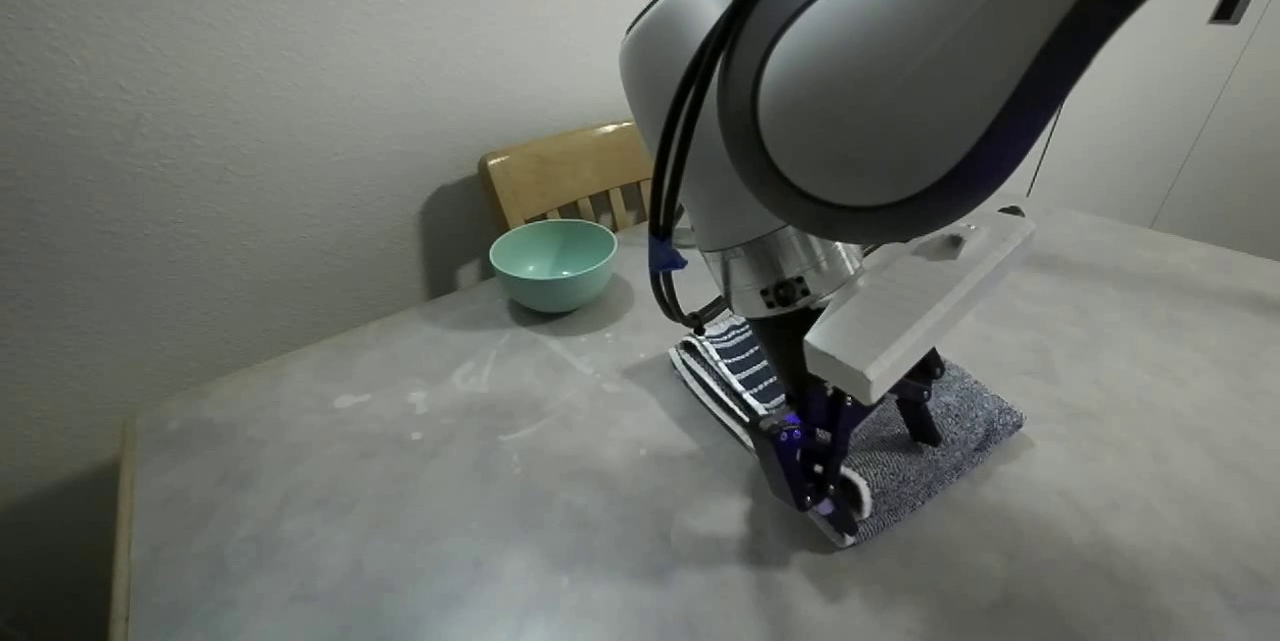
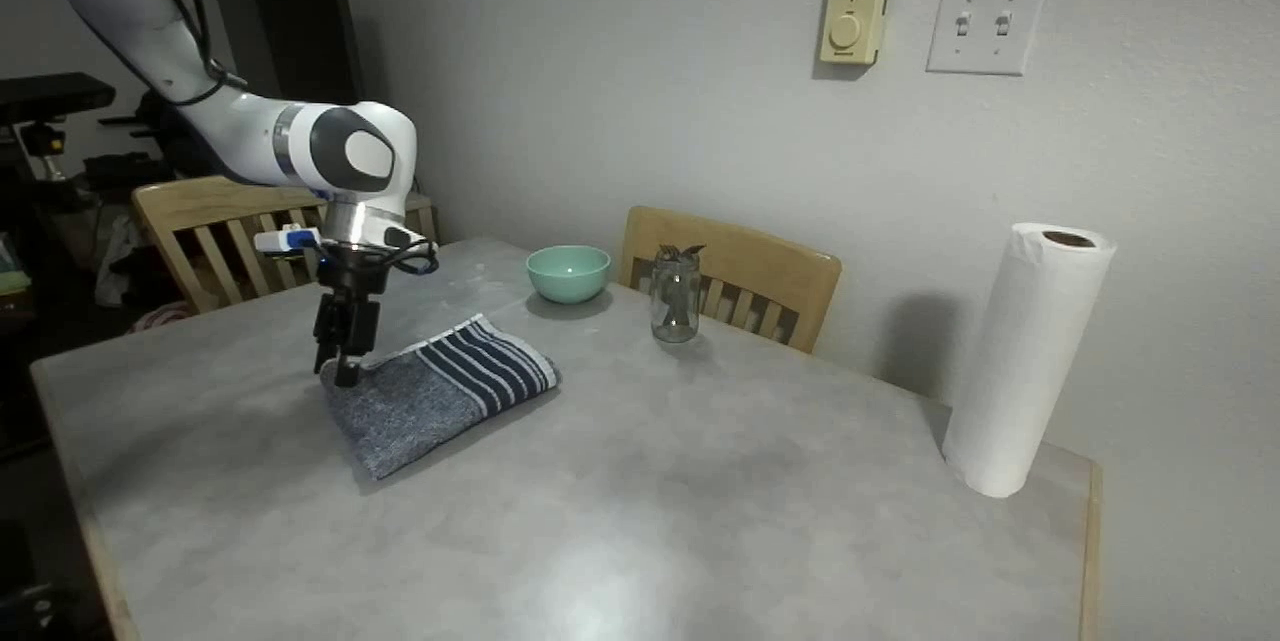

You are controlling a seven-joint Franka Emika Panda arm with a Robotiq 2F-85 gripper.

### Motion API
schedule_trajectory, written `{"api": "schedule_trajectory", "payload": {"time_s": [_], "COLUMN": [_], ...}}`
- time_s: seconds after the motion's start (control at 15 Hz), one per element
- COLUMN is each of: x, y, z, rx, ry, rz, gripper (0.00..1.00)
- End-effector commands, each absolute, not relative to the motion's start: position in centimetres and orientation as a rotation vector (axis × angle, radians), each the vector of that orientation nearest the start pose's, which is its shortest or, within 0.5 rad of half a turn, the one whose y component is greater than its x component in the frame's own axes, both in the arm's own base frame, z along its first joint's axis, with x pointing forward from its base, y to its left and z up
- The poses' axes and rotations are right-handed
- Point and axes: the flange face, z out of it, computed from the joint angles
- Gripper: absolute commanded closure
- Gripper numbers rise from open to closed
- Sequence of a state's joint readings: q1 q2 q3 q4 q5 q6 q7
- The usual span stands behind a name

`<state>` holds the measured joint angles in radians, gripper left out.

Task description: Unfold the towel once

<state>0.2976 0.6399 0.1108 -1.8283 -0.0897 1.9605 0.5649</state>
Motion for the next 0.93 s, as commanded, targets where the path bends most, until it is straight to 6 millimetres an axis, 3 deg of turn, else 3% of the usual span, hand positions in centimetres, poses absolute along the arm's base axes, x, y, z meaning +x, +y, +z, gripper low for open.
{"api": "schedule_trajectory", "payload": {"time_s": [0.0,0.47,0.87], "x": [54.0,53.9,54.2], "y": [22.2,21.1,21.1], "z": [14.8,15.7,14.9], "rx": [-3.325,-3.398,-3.381], "ry": [0.161,0.166,0.152], "rz": [0.818,0.921,0.898], "gripper": [0.00,0.00,0.00]}}
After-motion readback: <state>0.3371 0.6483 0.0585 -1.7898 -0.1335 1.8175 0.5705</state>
